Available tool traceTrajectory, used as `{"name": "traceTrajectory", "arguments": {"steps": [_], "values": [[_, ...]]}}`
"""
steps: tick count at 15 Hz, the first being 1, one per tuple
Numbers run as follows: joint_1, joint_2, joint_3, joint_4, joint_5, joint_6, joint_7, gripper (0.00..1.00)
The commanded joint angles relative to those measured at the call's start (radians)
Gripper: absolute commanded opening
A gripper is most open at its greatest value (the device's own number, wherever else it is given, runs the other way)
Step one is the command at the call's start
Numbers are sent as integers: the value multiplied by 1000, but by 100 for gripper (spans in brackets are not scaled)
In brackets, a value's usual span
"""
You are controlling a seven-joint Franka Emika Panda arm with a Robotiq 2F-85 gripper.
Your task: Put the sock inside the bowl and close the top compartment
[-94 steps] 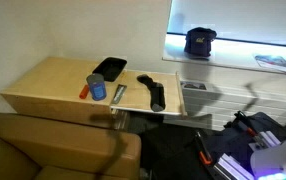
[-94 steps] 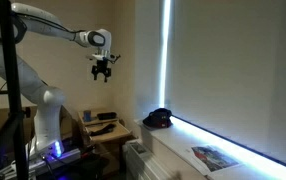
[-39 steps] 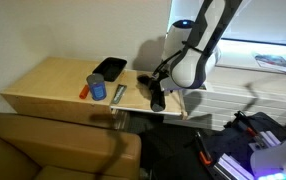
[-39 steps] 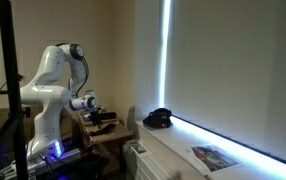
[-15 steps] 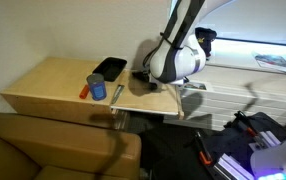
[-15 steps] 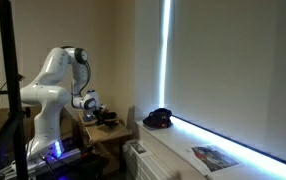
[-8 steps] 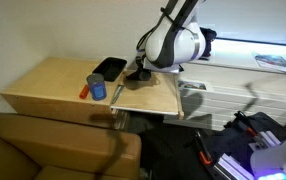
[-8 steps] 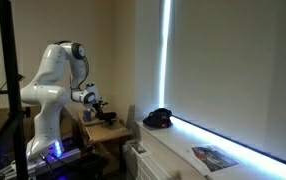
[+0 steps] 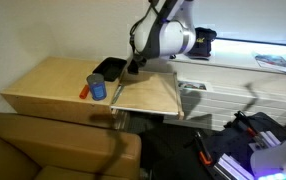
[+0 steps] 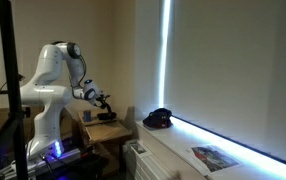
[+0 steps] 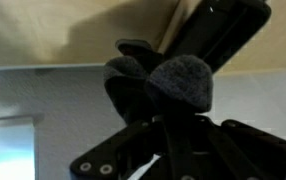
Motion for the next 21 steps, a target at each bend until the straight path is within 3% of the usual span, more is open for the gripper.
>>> {"name": "traceTrajectory", "arguments": {"steps": [1, 2, 5, 6, 8, 9, 10, 11, 12, 13, 15, 18, 20, 21], "values": [[254, 64, -220, 172, 130, -3, -90, 2], [333, 104, -294, 228, 163, -8, -108, 2], [329, 141, -250, 278, 161, -52, -36, 2], [336, 88, -265, 232, 142, -24, -59, 8], [341, 129, -255, 256, 142, -30, -30, 8], [341, 140, -255, 260, 142, -30, -24, 2], [292, 135, -202, 251, 118, -32, -7, 2], [175, 206, -111, 374, 64, -68, 36, 2], [145, 253, -82, 414, 53, -49, 58, 2], [66, 282, 7, 465, 69, -39, 37, 2], [37, 382, 11, 564, 28, -55, 80, 2], [72, 496, -79, 676, 71, -174, 101, 2], [63, 531, -86, 739, 63, -259, 129, 2], [31, 537, -48, 773, 48, -289, 135, 2]]}}
